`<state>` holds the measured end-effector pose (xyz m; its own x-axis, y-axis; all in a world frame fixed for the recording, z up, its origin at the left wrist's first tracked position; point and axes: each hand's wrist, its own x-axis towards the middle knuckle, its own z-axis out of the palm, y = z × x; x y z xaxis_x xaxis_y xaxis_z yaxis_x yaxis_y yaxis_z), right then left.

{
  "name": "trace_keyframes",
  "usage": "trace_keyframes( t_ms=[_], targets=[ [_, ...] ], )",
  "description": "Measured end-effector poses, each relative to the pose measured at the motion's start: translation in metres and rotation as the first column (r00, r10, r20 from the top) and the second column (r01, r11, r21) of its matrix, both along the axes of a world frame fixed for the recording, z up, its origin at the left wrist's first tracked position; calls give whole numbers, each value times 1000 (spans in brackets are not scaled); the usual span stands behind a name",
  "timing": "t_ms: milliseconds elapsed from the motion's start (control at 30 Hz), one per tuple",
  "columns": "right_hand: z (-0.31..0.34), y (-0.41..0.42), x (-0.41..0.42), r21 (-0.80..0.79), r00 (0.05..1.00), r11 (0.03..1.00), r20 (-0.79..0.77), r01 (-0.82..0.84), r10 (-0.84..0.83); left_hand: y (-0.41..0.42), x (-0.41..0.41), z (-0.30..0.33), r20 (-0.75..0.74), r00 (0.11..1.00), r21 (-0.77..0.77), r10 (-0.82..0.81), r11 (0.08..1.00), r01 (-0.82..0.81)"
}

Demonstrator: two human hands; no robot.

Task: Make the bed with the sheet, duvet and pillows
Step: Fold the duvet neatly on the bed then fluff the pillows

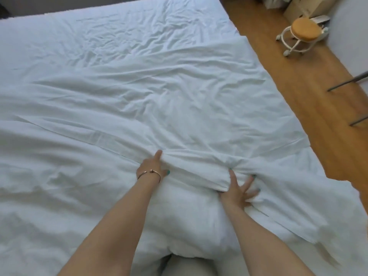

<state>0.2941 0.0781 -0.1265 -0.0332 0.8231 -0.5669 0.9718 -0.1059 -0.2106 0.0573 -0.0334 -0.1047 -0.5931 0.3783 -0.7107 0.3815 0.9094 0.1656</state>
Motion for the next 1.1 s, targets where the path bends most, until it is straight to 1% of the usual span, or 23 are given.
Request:
trace_keyframes(
  t_ms=[67,133,200,233,300,367,400,433,467,500,533,567,600,633,667,700,767,800,833,867,967,1000,1100],
  targets=[
    [1,34,6,106,983,993,-171,-50,67,8,5,-2,-95,993,60,67,996,-61],
    [24,80,-12,221,945,961,-242,-167,220,17,2,8,-174,975,175,138,979,-107],
    [64,131,-51,381,867,879,-286,-287,407,32,-8,31,-191,952,329,240,929,-169],
    [87,154,-75,460,823,826,-292,-327,488,41,-15,47,-172,935,427,310,879,-212],
    [131,191,-125,556,779,748,-261,-362,570,57,-35,81,-151,878,601,455,747,-284],
    [163,212,-172,635,745,668,-211,-388,633,69,-63,102,-120,827,688,550,646,-330],
    [170,215,-191,643,734,636,-164,-426,659,73,-76,103,-59,832,704,552,614,-357],
    [170,213,-207,620,739,621,-97,-479,667,73,-87,99,31,859,696,511,606,-386],
    [163,205,-220,562,765,639,-17,-525,644,71,-95,94,114,894,658,433,642,-395],
    [151,192,-229,484,807,697,31,-529,590,66,-100,86,146,928,604,343,712,-359],
    [136,174,-233,403,847,765,48,-502,530,59,-103,76,130,958,542,254,791,-283],
    [115,152,-235,328,862,807,46,-491,505,47,-103,63,81,981,475,176,859,-194],
    [91,127,-235,252,846,814,35,-523,533,32,-101,51,13,993,403,115,909,-110],
    [68,101,-234,180,804,789,24,-588,594,15,-100,38,-66,995,325,71,945,-46],
    [46,75,-234,126,749,742,10,-658,663,-2,-101,24,-156,987,251,43,968,-3],
    [27,50,-236,104,687,683,0,-723,727,-18,-103,9,-248,969,194,24,981,25],
    [0,15,-245,166,561,547,45,-820,827,-35,-113,-18,-384,923,167,2,984,68],
    [-8,8,-254,209,498,473,84,-856,863,-37,-120,-28,-404,915,171,-8,982,84],
    [-15,7,-264,225,456,425,112,-877,883,-34,-127,-37,-396,918,165,-26,981,99],
    [-20,12,-275,203,444,415,126,-887,887,-30,-134,-44,-381,924,145,-41,984,104],
    [-30,42,-301,32,490,490,140,-871,861,-19,-147,-64,-370,928,66,-45,995,75],
    [-32,52,-307,-12,495,501,141,-865,857,-16,-150,-70,-368,929,54,-40,996,64],
    [-43,65,-312,-56,491,500,122,-864,863,-9,-154,-79,-378,925,36,-31,998,48]
  ],
)
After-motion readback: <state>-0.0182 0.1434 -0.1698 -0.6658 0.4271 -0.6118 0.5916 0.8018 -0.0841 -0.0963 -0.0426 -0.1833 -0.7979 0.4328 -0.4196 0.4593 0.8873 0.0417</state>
